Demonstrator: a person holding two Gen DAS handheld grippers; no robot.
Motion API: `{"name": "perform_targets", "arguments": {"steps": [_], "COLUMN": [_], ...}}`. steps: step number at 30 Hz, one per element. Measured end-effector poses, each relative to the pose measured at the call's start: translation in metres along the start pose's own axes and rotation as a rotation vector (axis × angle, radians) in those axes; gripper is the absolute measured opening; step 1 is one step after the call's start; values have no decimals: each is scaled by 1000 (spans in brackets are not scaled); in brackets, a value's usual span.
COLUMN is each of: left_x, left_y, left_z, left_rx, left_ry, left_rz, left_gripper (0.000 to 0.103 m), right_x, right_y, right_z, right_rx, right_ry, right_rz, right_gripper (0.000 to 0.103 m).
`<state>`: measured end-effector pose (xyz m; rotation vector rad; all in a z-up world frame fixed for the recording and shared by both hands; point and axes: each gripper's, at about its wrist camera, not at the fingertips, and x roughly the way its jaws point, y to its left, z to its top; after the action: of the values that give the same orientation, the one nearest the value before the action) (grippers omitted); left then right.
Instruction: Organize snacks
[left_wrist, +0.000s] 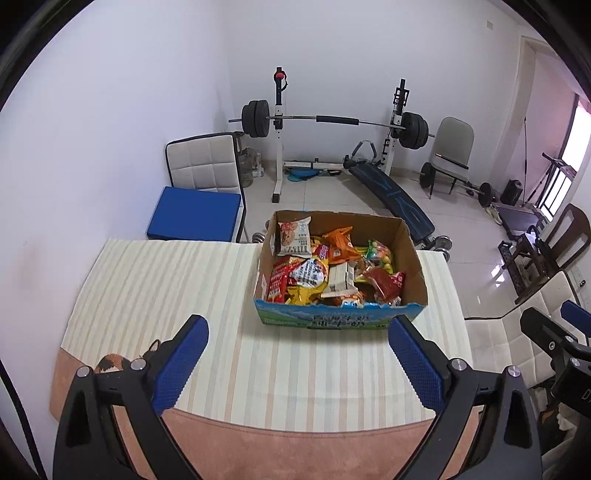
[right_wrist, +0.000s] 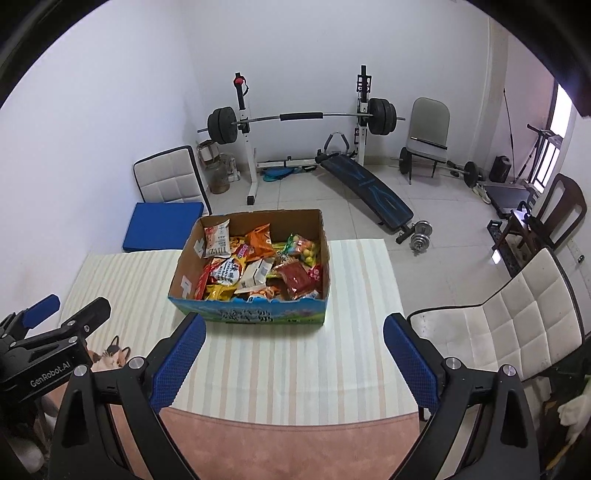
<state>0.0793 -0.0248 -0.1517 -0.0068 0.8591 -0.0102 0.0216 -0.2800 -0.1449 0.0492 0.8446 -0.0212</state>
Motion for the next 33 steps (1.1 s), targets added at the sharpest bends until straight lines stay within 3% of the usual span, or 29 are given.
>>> {"name": "perform_targets", "arguments": {"steps": [14, 33], "left_x": [31, 46], "left_y": [-13, -19], "left_z": [18, 24], "left_rx": [43, 57], "left_ry": [-12, 7], "left_rz": [4, -13], "left_gripper": [100, 100], "right_x": [42, 56], "right_y": [0, -1], "right_z": [21, 26], "right_rx": [5, -17], "right_ry": [7, 9], "right_rz": [-26, -52], "right_gripper": [99, 99]}}
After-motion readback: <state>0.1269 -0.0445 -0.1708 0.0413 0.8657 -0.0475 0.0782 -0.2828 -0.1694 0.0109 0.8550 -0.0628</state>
